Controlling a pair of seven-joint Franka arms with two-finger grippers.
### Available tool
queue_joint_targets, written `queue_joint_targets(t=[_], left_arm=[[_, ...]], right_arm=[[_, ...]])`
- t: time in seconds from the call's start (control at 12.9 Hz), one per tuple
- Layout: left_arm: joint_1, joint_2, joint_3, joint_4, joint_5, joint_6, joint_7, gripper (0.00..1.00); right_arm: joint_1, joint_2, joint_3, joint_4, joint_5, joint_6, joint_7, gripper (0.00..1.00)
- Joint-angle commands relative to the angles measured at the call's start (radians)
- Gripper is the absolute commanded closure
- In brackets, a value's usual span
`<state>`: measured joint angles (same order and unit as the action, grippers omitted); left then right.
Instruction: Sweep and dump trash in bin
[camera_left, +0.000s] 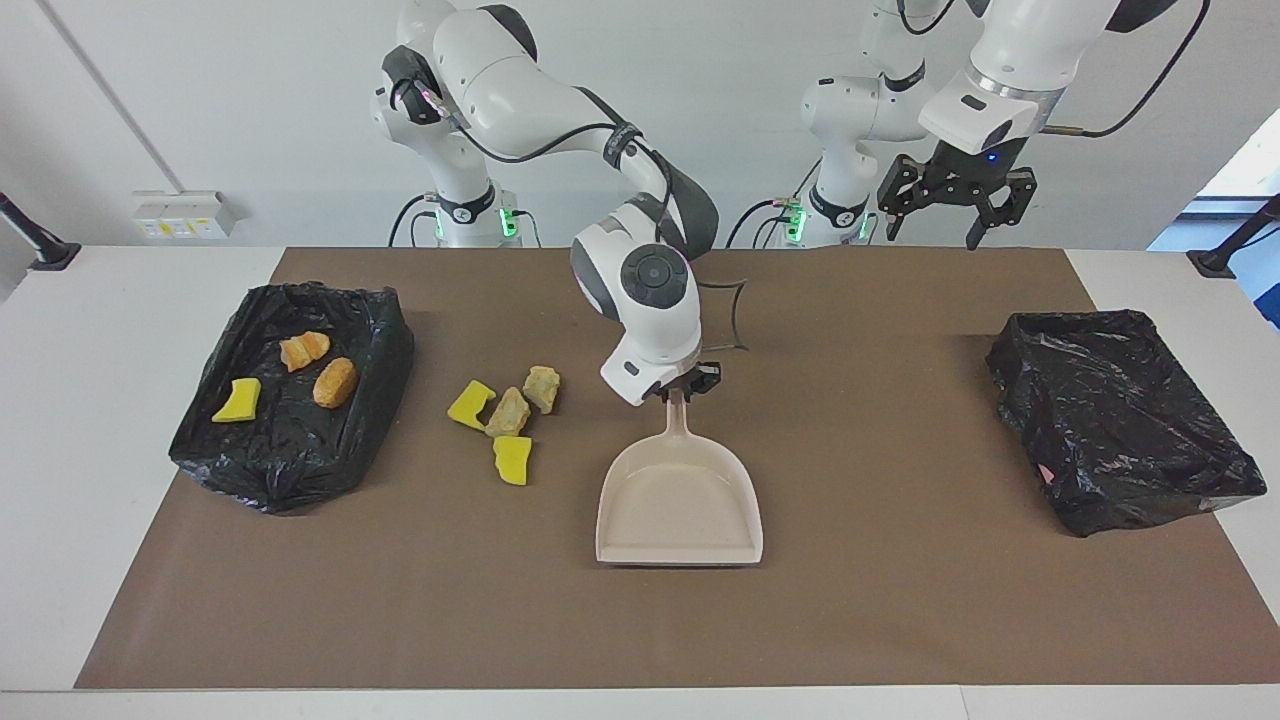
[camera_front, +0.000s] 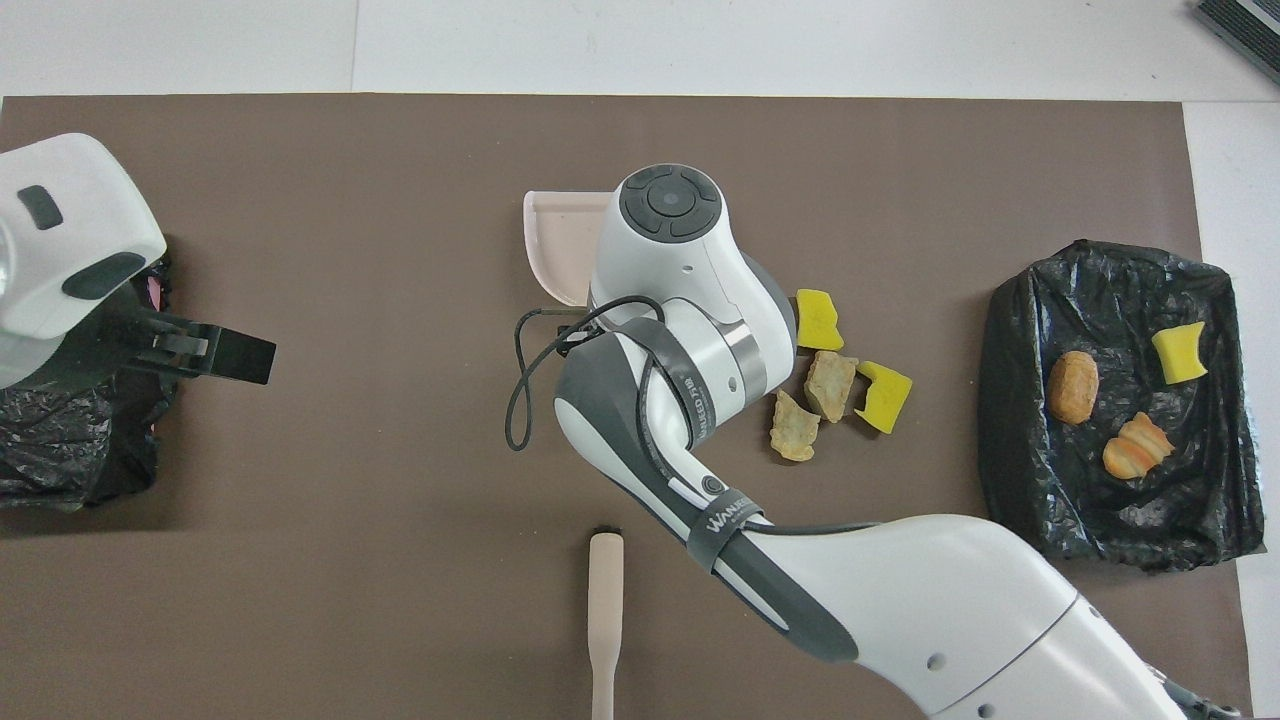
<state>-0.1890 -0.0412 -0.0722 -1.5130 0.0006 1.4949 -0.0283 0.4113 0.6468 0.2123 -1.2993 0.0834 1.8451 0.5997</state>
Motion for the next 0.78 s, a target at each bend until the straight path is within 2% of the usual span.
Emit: queue_joint_targets(t=[0.0,0.16,0.23,0.31,0.47,0.7], left_arm=[[0.017,0.004,-0.003,0.016,-0.005,0.004,0.015,0.0],[0.023,0.012,-0.003,0.017,-0.007,0.01,0.021,0.0],[0.023,0.014,-0.003,0.016,-0.007,0.013,0.031,0.0],[0.025,0.009,-0.003,0.013,-0.011,0.018,0.072,0.0],[0.034,0.007,-0.003,0.011,-0.027,0.022,0.174,0.0],[0.025,0.012,-0.001,0.004,-0.016,0.039,0.177,0.0]], right_arm=[[0.042,0.04,0.003,0.025,0.016,0.026,0.003,1.0],[0.026,0.04,0.004,0.012,0.013,0.026,0.0,1.0],[0.026,0.04,0.004,0.014,0.013,0.026,-0.004,0.83],[0.026,0.04,0.004,0.014,0.012,0.032,-0.024,0.01],[0.018,0.03,0.004,0.015,0.016,0.036,-0.041,0.0],[0.04,-0.022,-0.002,0.012,-0.02,0.022,-0.028,0.0]])
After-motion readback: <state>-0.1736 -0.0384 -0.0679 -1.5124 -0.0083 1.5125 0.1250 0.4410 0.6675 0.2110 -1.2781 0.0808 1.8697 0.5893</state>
